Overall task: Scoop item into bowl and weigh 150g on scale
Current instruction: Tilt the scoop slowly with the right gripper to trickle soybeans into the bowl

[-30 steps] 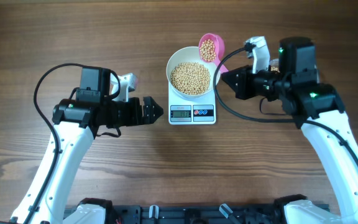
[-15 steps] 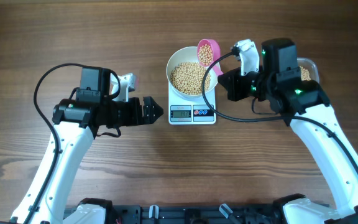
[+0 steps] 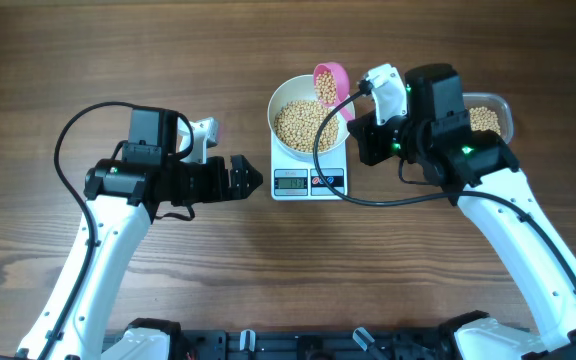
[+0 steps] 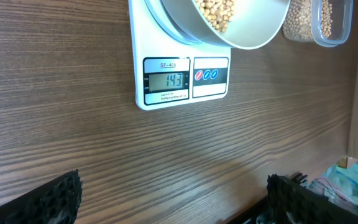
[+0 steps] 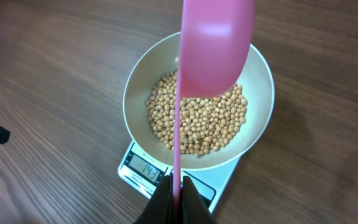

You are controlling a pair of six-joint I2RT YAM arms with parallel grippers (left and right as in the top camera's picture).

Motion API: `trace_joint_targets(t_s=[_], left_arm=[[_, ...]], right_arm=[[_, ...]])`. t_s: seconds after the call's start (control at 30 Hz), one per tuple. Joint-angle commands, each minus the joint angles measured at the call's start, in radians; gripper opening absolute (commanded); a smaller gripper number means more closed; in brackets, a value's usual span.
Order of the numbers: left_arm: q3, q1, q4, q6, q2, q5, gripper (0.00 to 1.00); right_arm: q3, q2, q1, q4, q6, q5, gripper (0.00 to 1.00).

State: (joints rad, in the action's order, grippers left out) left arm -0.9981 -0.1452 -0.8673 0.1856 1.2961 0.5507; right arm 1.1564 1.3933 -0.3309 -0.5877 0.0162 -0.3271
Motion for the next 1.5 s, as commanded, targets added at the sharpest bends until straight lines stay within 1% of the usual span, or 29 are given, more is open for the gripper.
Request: trace_joint_targets(t_s=[0.0,0.43,1.13,1.2,1.33,1.47], left_arm=[[-0.023,-0.003,0.003,0.002,-0.002,0.012,1.0],[-0.023,-0.004,0.003,0.002,-0.002,0.012,1.0],[-0.023,-0.004,0.003,0.002,-0.002,0.012,1.0],[-0.023,-0.003,0.003,0.002,-0.002,0.012,0.99],[-0.023,-0.003,0.003,0.002,-0.002,0.012,1.0],[-0.023,-0.004,0.003,0.002,-0.002,0.012,1.0]], right_arm=[[0.021,0.009,-0.005,0.006,-0.042,0.029,0.04],[0.021,0.01,-0.026,0.007,-0.043,0.076,0.04],[0.021,0.01,-0.026,0.007,-0.043,0.076,0.04],[0.021,0.01,-0.026,0.007,-0.052,0.076,0.04],[0.021,0.01,-0.026,0.007,-0.116,0.076,0.04],[0.021,0.01,-0.026,0.007,-0.12,0.083,0.04]])
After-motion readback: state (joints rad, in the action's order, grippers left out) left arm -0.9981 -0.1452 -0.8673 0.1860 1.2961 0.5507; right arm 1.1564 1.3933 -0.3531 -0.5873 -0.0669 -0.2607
